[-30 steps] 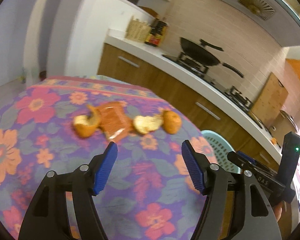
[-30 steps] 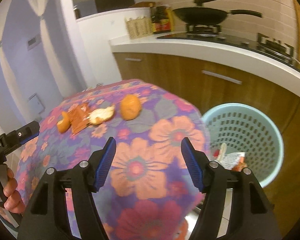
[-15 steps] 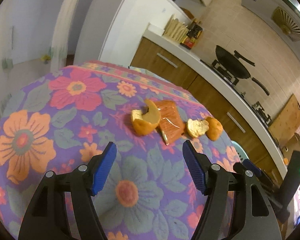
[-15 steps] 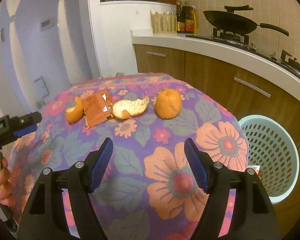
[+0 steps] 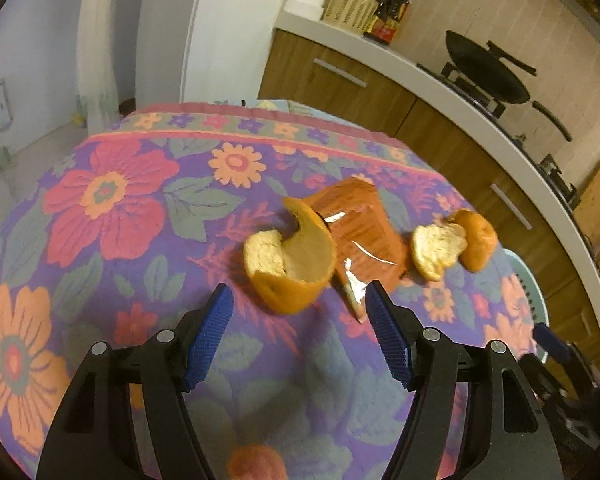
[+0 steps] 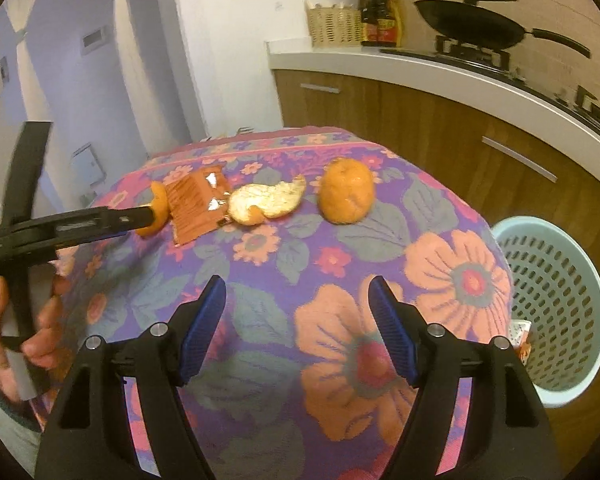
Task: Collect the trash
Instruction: 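Grasp the orange peel with the left tool while the right tool reaches the orange wrapper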
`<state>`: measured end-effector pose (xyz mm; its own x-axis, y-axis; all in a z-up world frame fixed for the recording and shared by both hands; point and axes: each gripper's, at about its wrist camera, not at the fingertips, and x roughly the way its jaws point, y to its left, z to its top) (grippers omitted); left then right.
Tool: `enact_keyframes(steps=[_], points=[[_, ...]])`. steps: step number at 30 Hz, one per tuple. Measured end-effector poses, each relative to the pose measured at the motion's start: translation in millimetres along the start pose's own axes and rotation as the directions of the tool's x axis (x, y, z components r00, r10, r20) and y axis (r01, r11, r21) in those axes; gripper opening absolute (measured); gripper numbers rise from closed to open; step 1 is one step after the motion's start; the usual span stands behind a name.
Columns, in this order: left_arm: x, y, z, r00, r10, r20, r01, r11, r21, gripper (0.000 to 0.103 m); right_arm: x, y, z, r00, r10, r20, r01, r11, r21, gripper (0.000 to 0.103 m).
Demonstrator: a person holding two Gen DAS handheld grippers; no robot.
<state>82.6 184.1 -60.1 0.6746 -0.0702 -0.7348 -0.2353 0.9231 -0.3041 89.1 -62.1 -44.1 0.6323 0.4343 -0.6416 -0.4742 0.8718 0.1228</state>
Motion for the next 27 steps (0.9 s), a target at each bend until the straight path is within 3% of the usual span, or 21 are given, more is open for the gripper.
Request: enact_keyframes(steps=[4,6,8,9,10,12,20,25,27], points=[[10.8,4.5,7.4,1.000,0.003,0.000,-0.003,1.000,-0.009,0.061,2.0,13.3,27.8,0.999,0.042,-0.003,-0.042,0.999,-0.033,0.070],[13.7,5.9,8.7,1.000,-0.008,-0.006,0.008,1.000,-0.016,0.048,8.8,18.3,42.4,0.998,0.057,-0.006,-0.057,0.997,-0.047,0.070],[15.5,5.8,7.7,1.000,-0.003,0.002,0.003,1.000,-0.007,0.042,18.1,23.4,51.9,0.999,0.047,-0.007,-0.047,0.997,-0.068,0.070],[15.5,5.8,7.4,1.000,-0.006,0.005,0.006,1.000,-0.002,0.030,25.9,26.9,56.8,0.999,0.041,-0.016,-0.042,0.996,-0.083,0.070],[15.1,6.8,7.6,1.000,-0.026,0.008,0.026,1.000,-0.007,0.024,31.9,29.8,60.1,0.999,0.044,-0.026,-0.046,0.995,-0.089,0.070],[12.2,11.5,6.0,0.998,-0.058,0.024,0.059,0.998,-0.033,0.018,47.9,36.0,68.3,0.996,0.070,-0.053,-0.075,0.993,-0.095,0.070],[-4.1,36.3,4.6,0.992,-0.059,0.111,0.075,0.986,-0.151,0.013,118.8,74.4,93.2,0.981,0.140,-0.137,-0.160,0.976,-0.146,0.070],[-20.0,45.3,6.0,0.985,0.046,0.165,-0.015,0.983,-0.186,0.013,144.8,88.9,96.2,0.974,0.141,-0.180,-0.172,0.970,-0.174,0.074],[-27.4,49.6,7.1,0.981,0.056,0.188,-0.018,0.980,-0.199,0.013,149.0,97.2,94.5,0.971,0.134,-0.197,-0.175,0.962,-0.210,0.074]])
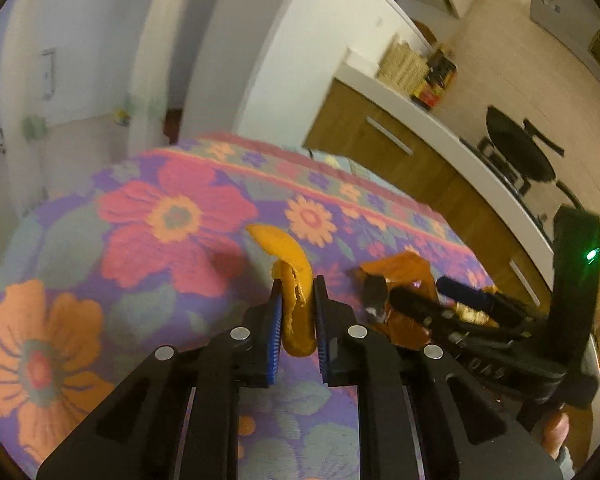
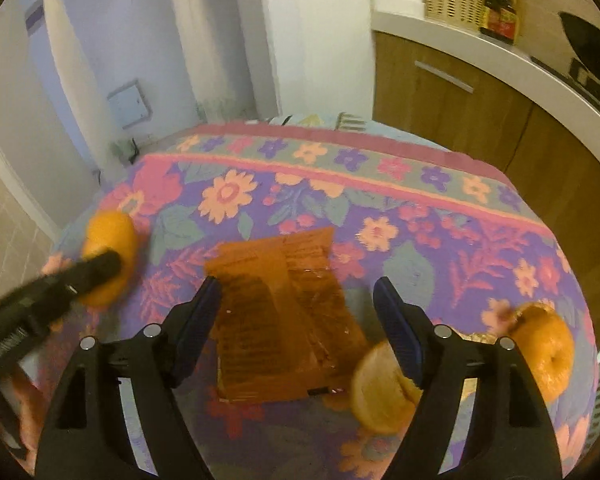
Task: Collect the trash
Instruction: 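Grasp the orange peel with the left tool while the right tool reaches the orange wrapper, then grasp the orange plastic wrapper with the right tool and lift it, then carry the peel and wrapper over the blue basket and open both tools to drop them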
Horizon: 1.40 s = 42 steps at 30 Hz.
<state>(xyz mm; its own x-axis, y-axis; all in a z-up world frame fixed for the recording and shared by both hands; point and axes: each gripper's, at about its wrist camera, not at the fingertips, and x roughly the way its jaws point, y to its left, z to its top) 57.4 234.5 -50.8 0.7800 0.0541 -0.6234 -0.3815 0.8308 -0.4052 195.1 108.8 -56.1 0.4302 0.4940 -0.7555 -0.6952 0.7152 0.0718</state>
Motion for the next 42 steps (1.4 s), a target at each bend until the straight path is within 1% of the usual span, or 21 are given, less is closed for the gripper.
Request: enact_keyframes(steps=[1,3,5,6,7,8,10,12,14,16,19,21,26,28,30,31,34,36,39,41,42], points=[[-2.6,2.5,1.7,1.000,-0.006,0.008,0.006,1.000,-0.011,0.013,2.1,3.6,-0.6,1.000,0.000,-0.010,0.000,1.000,-0.018,0.074],[-4.4,5.6,3.5,1.000,-0.023,0.008,0.023,0.999,-0.027,0.013,14.2,12.2,-1.9,0.997,-0.015,-0.069,0.011,0.998,-0.062,0.075],[-5.0,7.2,3.8,0.999,-0.036,0.005,0.036,0.999,-0.034,0.013,17.0,21.2,-2.7,0.996,-0.051,-0.068,0.044,0.994,-0.103,0.075],[-6.0,7.3,3.9,0.999,-0.034,0.008,0.035,0.999,-0.032,0.013,16.7,23.2,-3.6,0.996,-0.060,-0.065,0.053,0.992,-0.111,0.071],[-5.9,7.2,4.1,1.000,-0.030,0.010,0.030,0.999,-0.030,0.013,14.3,24.0,-4.5,0.997,-0.064,-0.053,0.058,0.992,-0.113,0.056],[-7.4,6.3,4.5,1.000,-0.021,0.021,0.022,0.999,-0.026,0.013,11.9,23.9,-5.2,0.997,-0.063,-0.041,0.058,0.992,-0.110,0.050],[-13.2,5.4,5.2,0.999,-0.012,0.050,0.013,1.000,-0.018,0.013,3.9,22.8,-7.6,0.998,-0.054,-0.010,0.053,0.994,-0.096,0.041],[-19.7,4.1,4.0,0.997,-0.030,0.070,0.031,0.999,-0.017,0.013,-11.9,21.5,-12.3,0.999,-0.032,0.040,0.035,0.996,-0.079,0.039],[-28.6,1.1,2.0,0.996,-0.031,0.088,0.032,0.999,-0.008,0.013,-27.9,18.1,-17.6,0.998,-0.007,0.070,0.011,0.998,-0.054,0.039],[-38.5,-4.5,-0.8,0.995,-0.027,0.099,0.027,1.000,0.003,0.013,-48.8,15.8,-22.0,0.995,-0.006,0.103,0.010,0.999,-0.041,0.039],[-62.8,-21.9,-5.9,0.992,-0.064,0.106,0.062,0.998,0.022,0.013,-90.1,6.4,-35.3,0.985,-0.007,0.173,0.011,1.000,-0.019,0.039],[-75.9,-36.9,-8.2,0.990,-0.078,0.114,0.073,0.996,0.047,0.013,-120.4,-5.0,-47.4,0.976,-0.041,0.215,0.041,0.999,0.005,0.039],[-103.0,-93.6,-13.2,0.982,-0.162,0.098,0.150,0.982,0.118,0.013,-173.9,-38.6,-83.0,0.949,-0.136,0.284,0.120,0.990,0.073,0.039],[-110.2,-123.8,-16.8,0.973,-0.212,0.093,0.195,0.967,0.166,0.013,-189.1,-53.7,-95.7,0.939,-0.181,0.292,0.157,0.982,0.105,0.039],[-114.0,-149.9,-21.4,0.959,-0.272,0.085,0.249,0.945,0.211,0.013,-205.1,-73.5,-109.7,0.924,-0.238,0.299,0.203,0.969,0.144,0.039],[-114.5,-165.3,-24.4,0.952,-0.298,0.074,0.274,0.933,0.234,0.013,-211.3,-81.3,-114.5,0.919,-0.252,0.303,0.212,0.964,0.159,0.039],[-107.7,-210.4,-33.2,0.940,-0.339,0.022,0.319,0.903,0.288,0.013,-233.7,-113.6,-134.5,0.900,-0.303,0.314,0.237,0.944,0.231,0.039],[-101.0,-239.9,-40.4,0.935,-0.353,-0.010,0.337,0.884,0.323,0.013,-248.2,-141.7,-149.9,0.888,-0.332,0.317,0.241,0.925,0.294,0.039],[-90.8,-285.3,-53.5,0.925,-0.378,-0.049,0.366,0.846,0.387,0.013,-261.0,-184.7,-170.0,0.884,-0.351,0.307,0.224,0.897,0.381,0.039],[-82.1,-312.1,-62.5,0.916,-0.392,-0.080,0.388,0.820,0.421,0.013,-264.2,-212.6,-182.6,0.892,-0.340,0.297,0.189,0.879,0.438,0.039],[-74.7,-327.2,-67.1,0.909,-0.403,-0.106,0.406,0.804,0.434,0.013,-265.1,-228.1,-190.3,0.899,-0.327,0.293,0.162,0.867,0.470,0.039]])
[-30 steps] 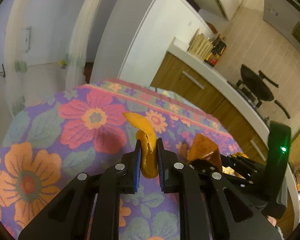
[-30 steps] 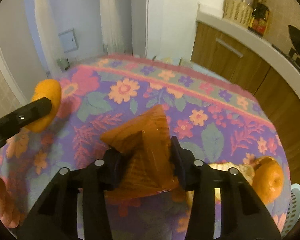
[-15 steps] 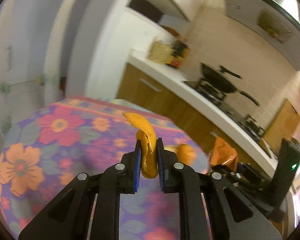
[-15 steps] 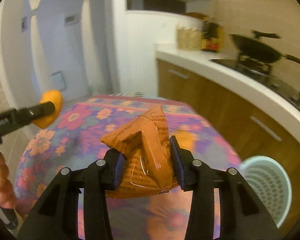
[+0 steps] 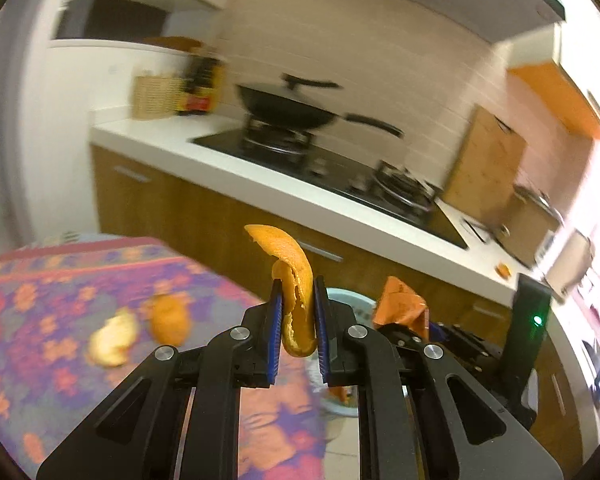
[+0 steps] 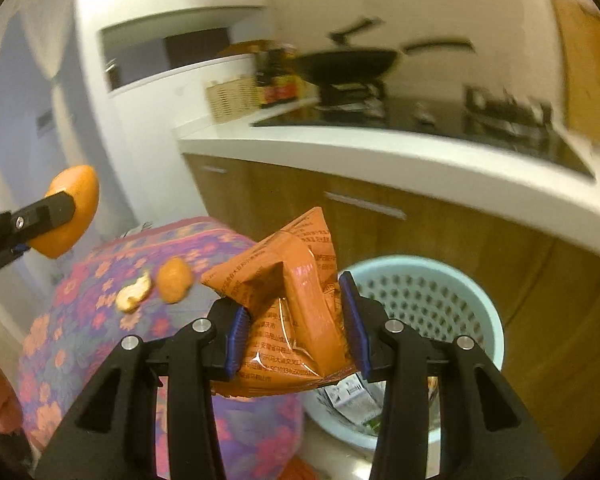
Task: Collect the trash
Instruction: 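Carry the peel and wrapper over the blue basket and open both tools to drop them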
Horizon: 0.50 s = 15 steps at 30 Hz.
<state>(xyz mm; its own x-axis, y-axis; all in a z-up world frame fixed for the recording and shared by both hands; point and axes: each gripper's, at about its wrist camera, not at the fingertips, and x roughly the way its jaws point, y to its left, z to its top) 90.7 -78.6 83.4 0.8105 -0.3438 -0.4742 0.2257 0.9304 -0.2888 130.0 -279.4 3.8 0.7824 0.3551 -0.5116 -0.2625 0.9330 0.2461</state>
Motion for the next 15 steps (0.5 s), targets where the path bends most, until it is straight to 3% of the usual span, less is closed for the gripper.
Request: enact_keyframes(steps=[7,15], points=[[85.3,-39.9,-2.2,0.988,-0.052,-0.142,0.060,0.997,0.052,0.013,14.9,-80.2,-11.4,0.998,-0.038,-0.049,0.045,0.986,0.163,0.039],[175.1,-46.3,-23.1,0.959,-0.039,-0.281,0.056,0.997,0.054,0.013,42.1,-116.6,-24.0,0.989,-0.074,-0.127,0.097,0.976,0.193,0.041]])
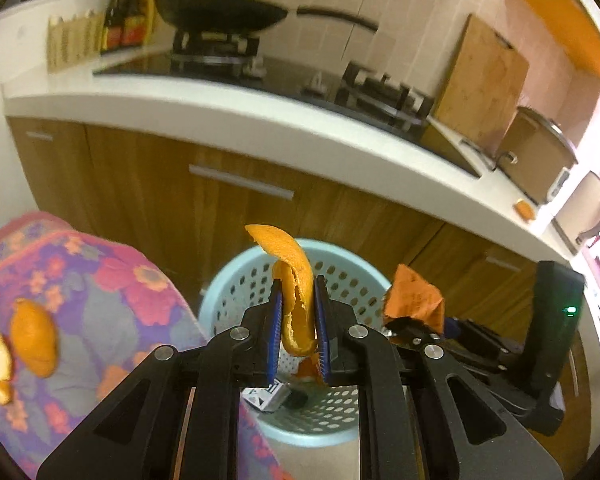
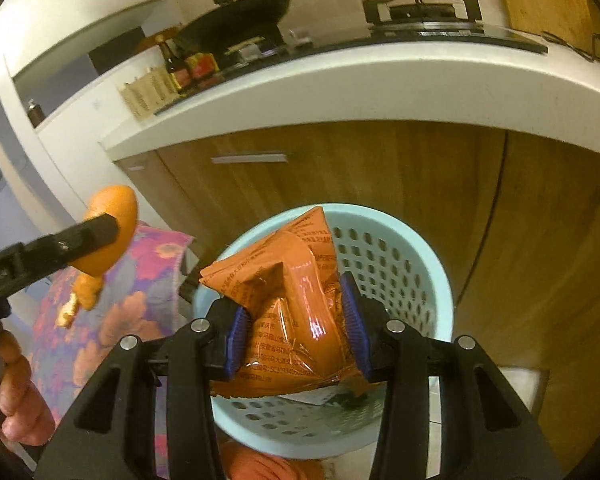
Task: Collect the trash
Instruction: 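Carry the peel and wrapper over the blue basket and open both tools to drop them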
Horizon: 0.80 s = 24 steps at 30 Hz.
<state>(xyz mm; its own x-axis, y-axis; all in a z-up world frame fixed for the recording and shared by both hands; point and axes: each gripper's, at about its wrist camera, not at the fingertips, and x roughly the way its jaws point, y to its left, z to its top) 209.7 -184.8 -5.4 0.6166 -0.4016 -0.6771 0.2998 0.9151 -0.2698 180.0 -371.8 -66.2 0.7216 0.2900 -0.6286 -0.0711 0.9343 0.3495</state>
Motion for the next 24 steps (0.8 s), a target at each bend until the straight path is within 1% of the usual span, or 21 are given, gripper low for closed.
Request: enact_keyframes(steps=[4,6,9,11,13,14,17,19,21,24], points=[[30.8,5.7,-5.7,0.998,-0.020,-0.056,0.019,1.000,-0.022,0.014,16.9,-5.3,1.2,0.999,-0.007,-0.052,0.006,1.000,-0.016,0.045],[45.8,7.4,-9.1,0.996,-0.003,-0.090,0.001,1.000,-0.018,0.014,26.8,-4.9,-0.4,0.996,-0.024,-0.085,0.020,0.999,-0.038,0.045],[58.2,6.2,-10.2,0.993,0.017,-0.113,-0.018,1.000,-0.011,0.014,36.0,-6.9,-1.7,0.993,-0.026,-0.113,0.021,0.999,-0.045,0.045],[61.7,6.4,-9.3,0.994,0.021,-0.111,-0.021,1.000,-0.005,0.015,40.5,-8.6,-1.9,0.991,-0.031,-0.127,0.025,0.999,-0.045,0.049],[63.7,5.0,-8.3,0.994,0.026,-0.108,-0.026,1.000,0.005,0.015,45.0,-10.5,-1.8,0.989,-0.030,-0.145,0.024,0.999,-0.038,0.056],[65.0,4.2,-7.4,0.994,0.028,-0.110,-0.028,1.000,0.009,0.015,47.4,-11.9,-2.0,0.988,-0.027,-0.154,0.022,0.999,-0.031,0.057],[68.7,1.7,-5.9,0.993,0.009,-0.119,-0.008,1.000,0.012,0.017,50.7,-16.2,-3.4,0.986,-0.034,-0.164,0.032,0.999,-0.015,0.065],[69.3,0.3,-5.6,0.993,0.005,-0.119,-0.002,1.000,0.024,0.022,49.3,-18.2,-5.0,0.984,-0.038,-0.172,0.039,0.999,0.001,0.072],[67.3,-0.1,-6.1,0.993,0.002,-0.117,0.001,1.000,0.027,0.035,46.6,-19.8,-7.3,0.983,-0.026,-0.181,0.030,0.999,0.016,0.074],[59.4,2.1,-7.6,0.994,-0.004,-0.105,0.007,1.000,0.026,0.036,40.3,-21.0,-9.6,0.984,-0.021,-0.176,0.025,1.000,0.019,0.074]])
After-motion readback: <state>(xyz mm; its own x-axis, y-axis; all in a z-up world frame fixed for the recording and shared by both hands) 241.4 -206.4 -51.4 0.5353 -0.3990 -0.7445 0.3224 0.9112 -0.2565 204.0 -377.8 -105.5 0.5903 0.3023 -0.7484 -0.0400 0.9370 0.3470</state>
